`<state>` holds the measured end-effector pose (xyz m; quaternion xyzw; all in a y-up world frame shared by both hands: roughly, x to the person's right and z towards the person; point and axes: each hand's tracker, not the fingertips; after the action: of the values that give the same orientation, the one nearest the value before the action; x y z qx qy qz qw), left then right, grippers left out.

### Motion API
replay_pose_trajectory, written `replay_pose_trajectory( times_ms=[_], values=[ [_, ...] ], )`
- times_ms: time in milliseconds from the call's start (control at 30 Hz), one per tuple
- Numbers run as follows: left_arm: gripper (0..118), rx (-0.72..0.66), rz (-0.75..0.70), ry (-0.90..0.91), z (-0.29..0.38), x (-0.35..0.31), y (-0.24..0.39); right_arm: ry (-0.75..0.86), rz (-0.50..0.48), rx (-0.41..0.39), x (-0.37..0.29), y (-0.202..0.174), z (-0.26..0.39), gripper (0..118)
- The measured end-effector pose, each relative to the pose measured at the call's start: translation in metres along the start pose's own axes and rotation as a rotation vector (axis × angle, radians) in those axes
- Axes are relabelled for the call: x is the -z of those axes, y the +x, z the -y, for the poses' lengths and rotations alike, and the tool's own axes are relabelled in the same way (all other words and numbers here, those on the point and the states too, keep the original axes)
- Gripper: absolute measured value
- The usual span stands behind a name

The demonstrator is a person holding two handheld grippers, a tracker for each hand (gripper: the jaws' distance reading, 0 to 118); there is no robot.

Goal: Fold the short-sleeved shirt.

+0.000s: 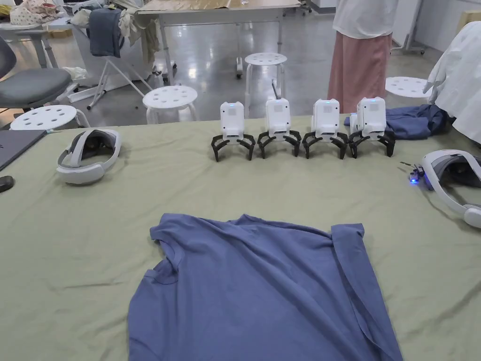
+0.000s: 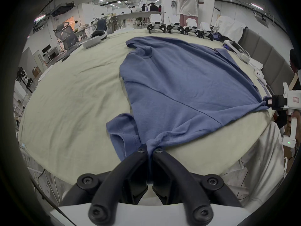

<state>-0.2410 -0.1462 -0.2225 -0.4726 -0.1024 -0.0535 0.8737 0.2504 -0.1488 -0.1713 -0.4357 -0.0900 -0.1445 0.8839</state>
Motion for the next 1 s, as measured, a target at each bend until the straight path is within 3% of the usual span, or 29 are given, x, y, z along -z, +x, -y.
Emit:
replay_pose_trajectory(
  times_ms=[133, 733, 833, 967, 1000],
  values=[
    [0, -0.073, 0.017, -0.022, -0.006, 0.001, -0.005, -0.005, 0.011, -0.006, 0.002, -0.002, 0.004, 9],
    [3, -0.084, 0.023, -0.019, -0.007, -0.004, -0.003, 0.004, 0.009, -0.009, -0.003, -0.003, 0.002, 13],
    [26, -0.119, 0.021, -0.001, -0.009, -0.008, -0.004, 0.022, 0.020, -0.019, -0.009, -0.005, 0.000, 29],
    [104, -0.159, 0.029, 0.029, -0.019, -0.015, -0.004, 0.073, 0.027, -0.033, -0.021, -0.007, -0.008, 79],
    [107, -0.159, 0.018, 0.047, -0.022, -0.017, -0.003, 0.085, 0.025, -0.038, -0.025, -0.008, -0.011, 82]
  ],
)
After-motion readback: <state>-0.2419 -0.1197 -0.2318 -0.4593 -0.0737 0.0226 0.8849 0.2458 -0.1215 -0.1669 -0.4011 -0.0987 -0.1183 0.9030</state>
